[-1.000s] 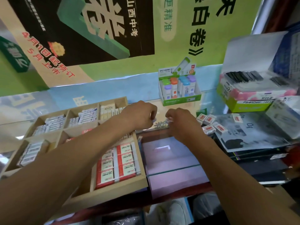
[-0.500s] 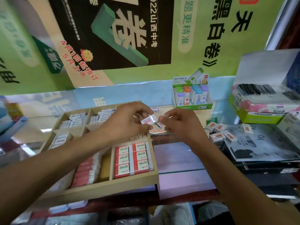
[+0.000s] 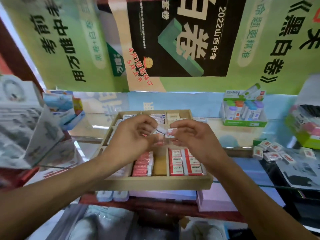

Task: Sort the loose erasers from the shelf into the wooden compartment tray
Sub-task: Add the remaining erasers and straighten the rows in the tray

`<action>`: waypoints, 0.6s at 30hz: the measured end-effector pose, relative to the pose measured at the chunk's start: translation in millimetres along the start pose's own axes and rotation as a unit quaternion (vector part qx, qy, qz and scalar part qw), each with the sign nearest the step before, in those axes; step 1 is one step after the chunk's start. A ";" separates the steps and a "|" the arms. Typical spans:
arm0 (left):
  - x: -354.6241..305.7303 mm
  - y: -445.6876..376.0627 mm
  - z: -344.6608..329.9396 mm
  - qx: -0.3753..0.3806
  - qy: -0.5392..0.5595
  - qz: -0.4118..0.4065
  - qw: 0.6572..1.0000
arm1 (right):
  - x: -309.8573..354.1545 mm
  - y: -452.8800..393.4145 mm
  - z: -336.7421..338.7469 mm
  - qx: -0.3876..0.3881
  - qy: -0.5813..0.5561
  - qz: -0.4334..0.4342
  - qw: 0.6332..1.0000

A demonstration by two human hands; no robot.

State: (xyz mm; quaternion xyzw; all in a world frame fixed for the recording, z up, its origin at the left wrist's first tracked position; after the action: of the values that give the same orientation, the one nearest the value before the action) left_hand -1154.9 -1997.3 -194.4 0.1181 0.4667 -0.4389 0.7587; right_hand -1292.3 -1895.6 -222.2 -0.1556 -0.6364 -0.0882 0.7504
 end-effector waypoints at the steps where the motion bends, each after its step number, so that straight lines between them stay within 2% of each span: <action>1: 2.6 3.6 6.2 -0.005 0.036 0.014 0.999 | 1.1 -1.6 -5.2 -0.005 0.007 0.001 1.000; 4: 11.0 12.1 24.4 -0.029 0.118 0.047 0.991 | 6.9 -7.0 -22.4 -0.017 0.037 0.023 0.999; 8: 30.7 25.7 50.5 -0.100 0.222 0.087 0.966 | 9.2 -15.2 -42.3 -0.044 0.015 0.048 0.998; 12: 50.0 34.1 58.0 -0.103 0.325 0.108 0.934 | 9.5 -24.4 -64.6 -0.037 0.025 0.044 0.998; 15: 59.5 41.1 63.1 -0.102 0.345 0.111 0.926 | 12.2 -29.3 -76.2 -0.029 0.033 0.048 0.998; 18: 70.3 47.6 70.9 -0.113 0.343 0.124 0.924 | 14.8 -35.3 -87.3 0.011 0.052 0.044 0.998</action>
State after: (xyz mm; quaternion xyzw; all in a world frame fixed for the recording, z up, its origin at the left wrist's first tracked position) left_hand -1062.6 -2050.2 -224.4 0.2316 0.7264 -0.2184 0.6091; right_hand -1220.4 -1957.8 -215.8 -0.1705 -0.5901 -0.0562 0.7871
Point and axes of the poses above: each hand's wrist, its own y-axis away from the middle knuckle, its own z-axis out of the back of the hand, x = y × z, the point moved 8 cm from there along -y, towards the middle knuckle, and after that the axes turned 12 degrees about x, right-handed, at the moved point
